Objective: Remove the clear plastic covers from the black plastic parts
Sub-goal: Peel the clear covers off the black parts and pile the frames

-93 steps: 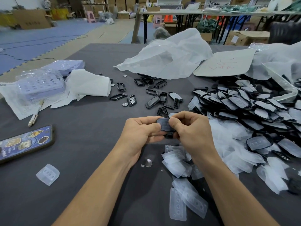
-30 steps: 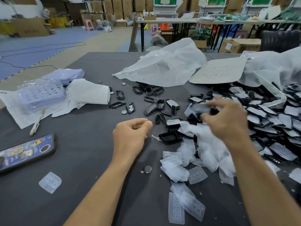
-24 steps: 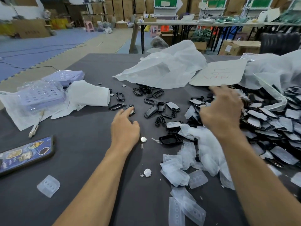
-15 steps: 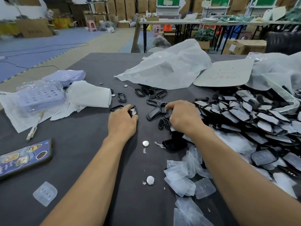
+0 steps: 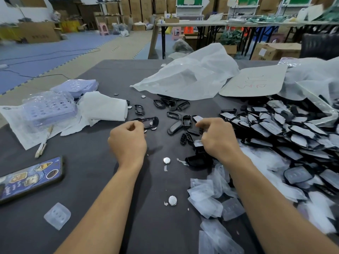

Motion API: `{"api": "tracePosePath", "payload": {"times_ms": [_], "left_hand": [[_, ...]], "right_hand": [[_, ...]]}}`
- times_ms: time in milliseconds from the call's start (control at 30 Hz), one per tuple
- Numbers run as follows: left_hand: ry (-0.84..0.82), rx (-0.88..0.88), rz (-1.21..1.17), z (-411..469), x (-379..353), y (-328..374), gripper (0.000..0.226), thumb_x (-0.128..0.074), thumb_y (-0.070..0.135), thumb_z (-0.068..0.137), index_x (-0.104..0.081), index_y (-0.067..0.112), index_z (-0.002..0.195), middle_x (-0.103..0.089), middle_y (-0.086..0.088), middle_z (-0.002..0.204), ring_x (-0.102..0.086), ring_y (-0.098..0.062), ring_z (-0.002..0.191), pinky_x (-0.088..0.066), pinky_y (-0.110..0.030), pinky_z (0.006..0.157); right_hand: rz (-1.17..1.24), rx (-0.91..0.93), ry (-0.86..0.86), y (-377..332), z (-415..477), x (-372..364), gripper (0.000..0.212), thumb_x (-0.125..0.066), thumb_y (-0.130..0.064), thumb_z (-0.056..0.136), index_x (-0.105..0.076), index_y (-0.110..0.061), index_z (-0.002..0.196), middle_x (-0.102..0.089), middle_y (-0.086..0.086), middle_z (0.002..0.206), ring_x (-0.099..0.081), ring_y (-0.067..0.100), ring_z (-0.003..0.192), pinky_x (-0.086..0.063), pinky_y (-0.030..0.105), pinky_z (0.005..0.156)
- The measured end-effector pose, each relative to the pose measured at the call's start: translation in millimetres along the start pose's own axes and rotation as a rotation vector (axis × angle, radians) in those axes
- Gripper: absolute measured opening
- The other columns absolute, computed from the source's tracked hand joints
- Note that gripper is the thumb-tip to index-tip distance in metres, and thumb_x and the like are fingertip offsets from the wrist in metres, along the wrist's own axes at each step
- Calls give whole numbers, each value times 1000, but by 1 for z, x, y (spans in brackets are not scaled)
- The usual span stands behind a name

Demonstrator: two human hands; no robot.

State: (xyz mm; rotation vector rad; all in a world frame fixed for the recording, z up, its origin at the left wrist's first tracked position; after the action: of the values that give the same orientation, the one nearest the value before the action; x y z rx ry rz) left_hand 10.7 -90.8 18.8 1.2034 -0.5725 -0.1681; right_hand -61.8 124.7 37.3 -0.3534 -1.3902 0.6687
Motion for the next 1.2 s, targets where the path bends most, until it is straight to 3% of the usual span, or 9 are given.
{"api": "tracePosePath", "payload": {"times_ms": [67,167,333,433,533,667,833,1033,1200], "left_hand": [[-109,35,-77,-19,4,1,22,-64,26,81,-73,22,61,-69,1,55,-65,-19,59,-58,-34,67],[-231,64,-177,-42,11,2,23,-76,21,80,-74,34,61,-73,12,59,-73,-1,66,-58,-27,78],[-314,172,-314,-65,26,-1,19,-75,21,81,-80,37,71,-76,0,64,-76,-15,61,-63,-42,84],[-338,162,-281,-72,28,2,18,-73,20,79,-80,35,70,-76,-1,63,-74,-15,59,-64,-45,85],[-352,144,-247,-73,27,6,18,-72,24,76,-79,41,72,-75,1,61,-75,-17,64,-64,-46,84],[-367,109,-211,-73,25,6,18,-71,29,74,-78,45,74,-75,4,61,-76,-19,66,-65,-45,78],[-330,96,-208,-66,22,4,19,-72,27,75,-78,45,73,-74,6,60,-75,-11,62,-62,-34,74],[-246,201,-251,-53,18,-1,13,-74,20,80,-78,24,68,-75,3,61,-70,-11,52,-62,-33,71],[-242,206,-248,-48,16,-3,11,-73,19,81,-79,22,73,-74,3,61,-67,-8,49,-63,-33,71]], "right_hand": [[3,-38,14,6,-16,8,42,-55,1,84,-80,-26,104,-78,-3,104,-69,22,107,-52,38,103],[-60,-63,41,14,-39,18,30,-61,-5,83,-80,-27,90,-77,-2,94,-67,23,101,-51,39,101],[-271,-91,98,27,-63,32,13,-66,-24,91,-75,-28,98,-71,0,99,-54,25,111,-38,36,97],[-395,-120,16,34,-68,36,15,-64,-28,93,-70,-25,107,-69,-1,105,-58,26,110,-41,39,93],[-301,-142,31,36,-71,39,6,-64,-23,92,-70,-24,92,-65,-7,79,-63,24,92,-44,37,89],[-165,-171,32,39,-71,46,10,-71,-24,88,-74,-33,86,-74,-7,89,-67,20,94,-51,44,98],[74,-120,178,38,-67,50,17,-68,-15,86,-80,-27,82,-72,-16,75,-68,10,76,-60,35,80],[32,-37,47,15,-37,16,33,-58,-5,91,-80,-22,108,-78,0,109,-69,20,107,-53,34,101],[-142,25,-87,-9,9,-10,30,-63,-3,90,-77,-18,111,-75,10,113,-66,30,110,-54,36,96]]}}
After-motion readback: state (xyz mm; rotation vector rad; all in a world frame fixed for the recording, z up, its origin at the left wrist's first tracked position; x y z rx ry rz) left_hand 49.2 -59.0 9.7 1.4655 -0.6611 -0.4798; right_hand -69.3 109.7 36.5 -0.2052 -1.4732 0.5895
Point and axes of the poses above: each hand's wrist, its own z-axis towards the middle knuckle, its own x-axis out of the back of the hand, y = z × x, the point moved 2 cm from there along z, towards the middle knuckle
